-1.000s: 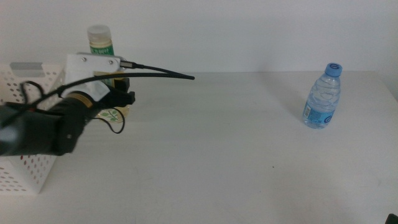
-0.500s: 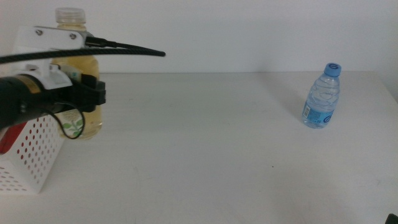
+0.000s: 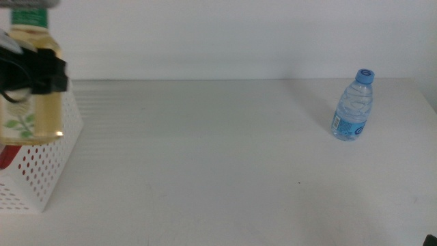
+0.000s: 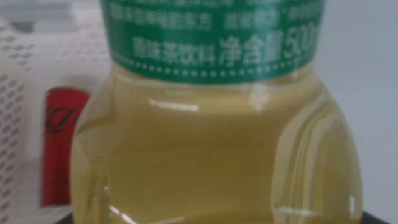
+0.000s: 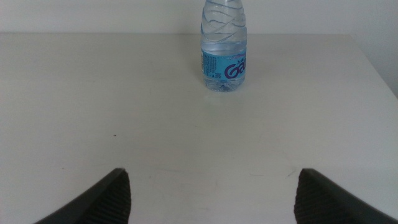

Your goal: Use arms to grab the bottles and put them into the dustbin to the left of the table.

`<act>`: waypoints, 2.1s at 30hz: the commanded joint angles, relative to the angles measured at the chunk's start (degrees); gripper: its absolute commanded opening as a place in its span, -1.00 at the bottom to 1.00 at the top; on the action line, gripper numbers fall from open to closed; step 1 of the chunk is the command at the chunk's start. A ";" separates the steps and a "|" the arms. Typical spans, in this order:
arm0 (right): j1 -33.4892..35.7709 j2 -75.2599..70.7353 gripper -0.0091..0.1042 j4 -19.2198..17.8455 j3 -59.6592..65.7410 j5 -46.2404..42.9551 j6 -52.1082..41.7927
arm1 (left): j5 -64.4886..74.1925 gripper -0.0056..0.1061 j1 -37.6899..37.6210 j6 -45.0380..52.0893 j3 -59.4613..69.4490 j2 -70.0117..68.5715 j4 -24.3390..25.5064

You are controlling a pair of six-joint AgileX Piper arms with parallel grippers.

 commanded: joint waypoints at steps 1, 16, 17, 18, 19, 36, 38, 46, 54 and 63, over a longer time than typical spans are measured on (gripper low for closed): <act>-0.26 -1.52 0.39 -0.21 -0.50 -4.26 -0.58 | 0.05 -0.96 2.19 1.38 -5.91 -0.57 -0.22; -0.26 -1.52 0.39 -0.21 -0.50 -4.26 -0.58 | 18.26 -0.96 16.15 14.50 -26.59 17.70 -0.34; -0.26 -1.52 0.39 -0.21 -0.50 -4.26 -0.58 | 18.60 -0.96 16.80 14.83 -27.56 19.14 -0.41; -0.26 -1.52 0.39 -0.21 -0.50 -4.26 -0.58 | 18.60 -0.96 17.26 15.08 -28.18 20.26 -0.47; -0.26 -1.52 0.39 -0.21 -0.50 -4.26 -0.58 | 18.54 -0.96 17.67 15.60 -28.83 21.56 -0.57; -0.26 -1.52 0.39 -0.21 -0.50 -4.26 -0.58 | 19.02 -0.96 18.38 17.21 -29.98 36.66 -1.78; -0.26 -1.52 0.39 -0.21 -0.50 -4.26 -0.58 | 19.88 -0.96 18.38 17.21 -29.98 37.37 -1.78; -0.26 -1.52 0.39 -0.21 -0.50 -4.26 -0.58 | 24.24 -0.96 18.38 17.21 -29.92 38.83 -2.24; -0.26 -1.52 0.39 -0.21 -0.50 -4.26 -0.58 | 25.10 -0.76 18.38 19.80 -29.92 39.74 -3.56; -0.26 -1.52 0.39 -0.21 -0.50 -4.26 -0.58 | 25.09 0.49 18.38 20.08 -29.99 39.68 -1.43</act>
